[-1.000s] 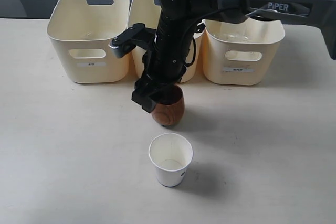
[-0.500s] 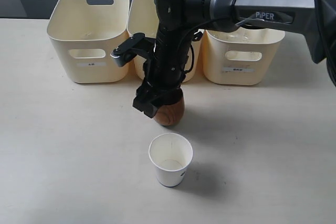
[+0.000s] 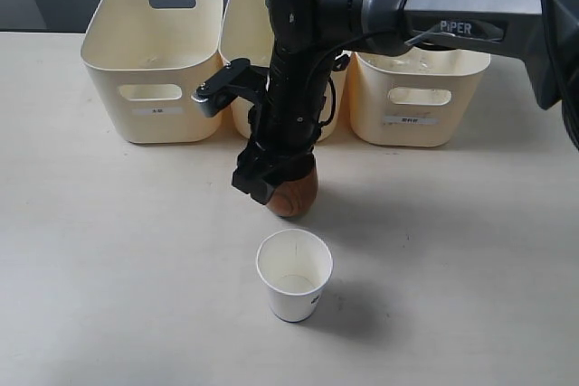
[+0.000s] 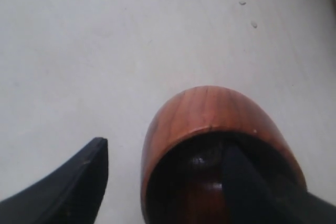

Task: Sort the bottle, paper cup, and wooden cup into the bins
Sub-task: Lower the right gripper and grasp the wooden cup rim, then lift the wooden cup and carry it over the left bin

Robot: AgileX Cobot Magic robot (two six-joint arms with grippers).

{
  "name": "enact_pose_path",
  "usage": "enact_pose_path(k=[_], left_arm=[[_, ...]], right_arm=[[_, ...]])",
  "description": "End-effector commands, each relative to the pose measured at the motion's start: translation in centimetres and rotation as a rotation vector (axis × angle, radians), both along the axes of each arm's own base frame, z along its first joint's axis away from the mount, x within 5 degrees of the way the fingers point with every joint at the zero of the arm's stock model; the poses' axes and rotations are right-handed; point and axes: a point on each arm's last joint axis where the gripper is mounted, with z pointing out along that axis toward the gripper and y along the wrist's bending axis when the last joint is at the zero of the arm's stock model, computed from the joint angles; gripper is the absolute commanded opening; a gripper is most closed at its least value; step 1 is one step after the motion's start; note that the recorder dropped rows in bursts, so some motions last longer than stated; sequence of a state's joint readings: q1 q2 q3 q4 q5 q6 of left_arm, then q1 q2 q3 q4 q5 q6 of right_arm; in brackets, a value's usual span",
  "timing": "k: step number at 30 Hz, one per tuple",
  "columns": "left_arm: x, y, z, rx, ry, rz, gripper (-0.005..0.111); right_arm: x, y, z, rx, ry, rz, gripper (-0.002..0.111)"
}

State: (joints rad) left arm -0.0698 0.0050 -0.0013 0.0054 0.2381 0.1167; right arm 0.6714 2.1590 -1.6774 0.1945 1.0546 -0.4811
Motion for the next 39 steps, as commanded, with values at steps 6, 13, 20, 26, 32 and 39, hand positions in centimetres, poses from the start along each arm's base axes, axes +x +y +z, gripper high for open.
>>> enact_pose_path(k=[6,13,20,26,32,39], left_arm=[[0.0,0.0,0.0,-0.002,-0.002,-0.003,0.0],[0.0,0.0,0.0,-0.002,-0.002,-0.003,0.0],[0.0,0.0,0.0,-0.002,-0.002,-0.003,0.0],[0.0,0.0,0.0,-0.002,-0.002,-0.003,0.0],[0.0,0.0,0.0,-0.002,-0.002,-0.003,0.0],[0.0,0.0,0.0,-0.002,-0.002,-0.003,0.0]], right_arm=[[0.0,-0.1,1.4,0.016,-0.039,0.016,0.059],[0.0,-0.1,1.2,0.012,-0.035,0.016,0.049],[0.1,-0.1,1.3,0.014,-0.049,0.052,0.0],[-0.3,0.4,3.6,0.071,-0.132,0.075,-0.001],[-2.9,2.2,9.5,0.198,-0.31,0.173,-0.001],[-5.3,4.6,17.4,0.395,-0.541,0.246,-0.001]])
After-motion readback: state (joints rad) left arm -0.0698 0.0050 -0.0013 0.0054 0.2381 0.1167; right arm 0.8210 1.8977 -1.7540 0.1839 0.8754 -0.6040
